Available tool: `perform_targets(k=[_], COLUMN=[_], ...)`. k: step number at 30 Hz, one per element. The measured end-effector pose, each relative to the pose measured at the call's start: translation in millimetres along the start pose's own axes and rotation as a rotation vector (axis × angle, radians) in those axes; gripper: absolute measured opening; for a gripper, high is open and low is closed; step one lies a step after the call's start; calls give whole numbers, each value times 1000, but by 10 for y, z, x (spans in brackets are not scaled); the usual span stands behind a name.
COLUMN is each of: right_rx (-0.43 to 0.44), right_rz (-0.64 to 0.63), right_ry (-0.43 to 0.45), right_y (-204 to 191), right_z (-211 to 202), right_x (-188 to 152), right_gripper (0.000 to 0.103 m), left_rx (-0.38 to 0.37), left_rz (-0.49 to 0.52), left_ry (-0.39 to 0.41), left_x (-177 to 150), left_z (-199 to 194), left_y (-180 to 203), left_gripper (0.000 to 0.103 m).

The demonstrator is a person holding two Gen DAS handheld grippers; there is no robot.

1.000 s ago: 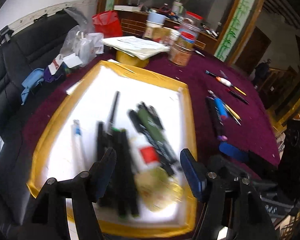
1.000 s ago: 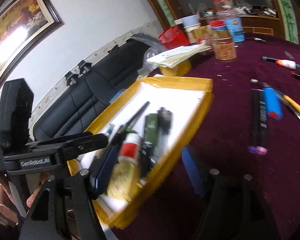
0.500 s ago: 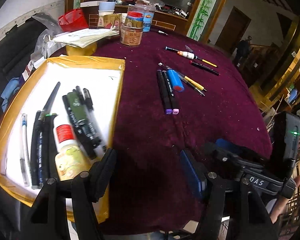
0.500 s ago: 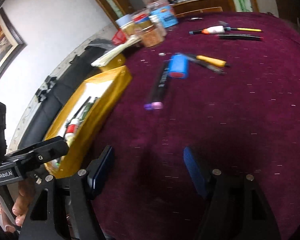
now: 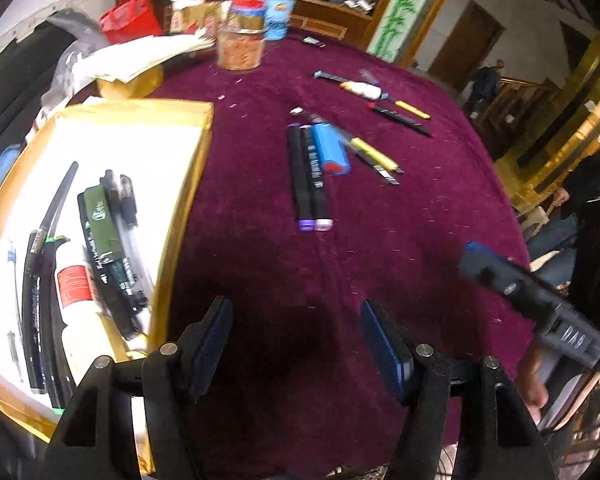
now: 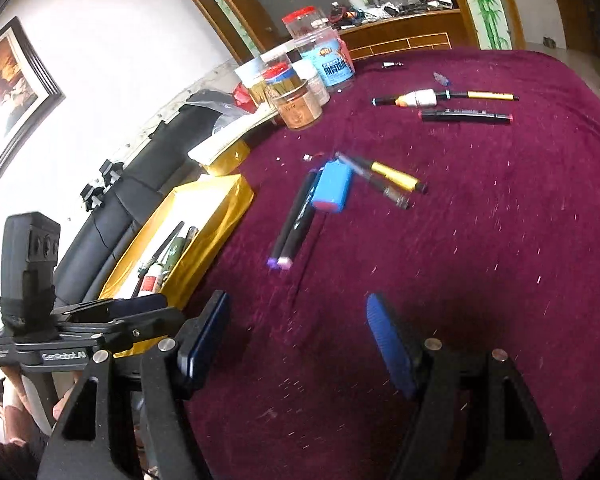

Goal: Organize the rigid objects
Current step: 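Move both open tools back to the pile on the cloth, then grasp a black marker with the right tool while the left tool grasps another black marker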

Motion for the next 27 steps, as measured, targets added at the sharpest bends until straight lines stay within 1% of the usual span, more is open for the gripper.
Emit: perform_targets(k=[1,3,4,6,7,8,9,10,11,12,13,14,15,17,19,21,22,24,25,27], right_rx=[-2,-15,-7,16,22,46,79,97,122,135,151,162,168,124,99,50,48,63,70,100], right_rz=[10,4,-3,4,16,37,63,76,87,103,119,117,106,65,15,-32,-36,-5,7,33], right_ry=[-7,-14,-13,-40,-61,-85,-105,-116,-132,-144,-168,-180,-188,-188,-169,-148,-150,-144,-134,-104], right_y=[49,111,131,184,206,232,242,239,218,200,179,162,142,97,-3,-91,-109,-90,-76,-62], right_z=[25,95,139,306,412,542,694,793,967,1101,1273,1356,1426,1486,1490,1493,1501,1505,1492,1463], right_x=[47,183,260,418,485,557,634,676,729,739,714,676,626,541,546,555,546,535,540,566], right_gripper=[69,66,66,66,63,55,52,44,37,34,29,19,17,15,15,15,15,16,18,30], left_rx=[-20,-39,-26,8,19,9,-8,-3,21,32,27,28,39,69,47,55,61,57,57,80], left_rz=[-20,-8,6,14,14,16,15,-16,-51,-79,-95,-108,-113,-119,-136,-143,-140,-150,-154,-134], left_ry=[-9,-2,10,1,-11,-25,-44,-68,-76,-79,-82,-81,-74,-68,-82,-92,-94,-104,-101,-95], left_x=[43,123,194,303,405,487,580,731,807,858,897,913,920,907,913,952,966,980,986,1000], left_z=[23,37,64,146,234,313,405,555,615,642,648,625,604,592,644,711,736,763,759,763], left_y=[-27,-18,-7,-4,-7,-11,-31,-85,-143,-198,-251,-315,-356,-426,-454,-465,-460,-460,-455,-420], left_gripper=[70,69,69,69,69,69,59,53,43,43,43,43,43,43,45,45,45,44,45,44])
Point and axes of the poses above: each gripper's, at about its wrist camera, not at the fingertips, and z roughly the way its jaws point, y to its right, x to its top, the point moved 1 cm from there along z, roughly the way its jaws point, and after that the axes turned 2 degrees about -z, right-handed, at the moved point
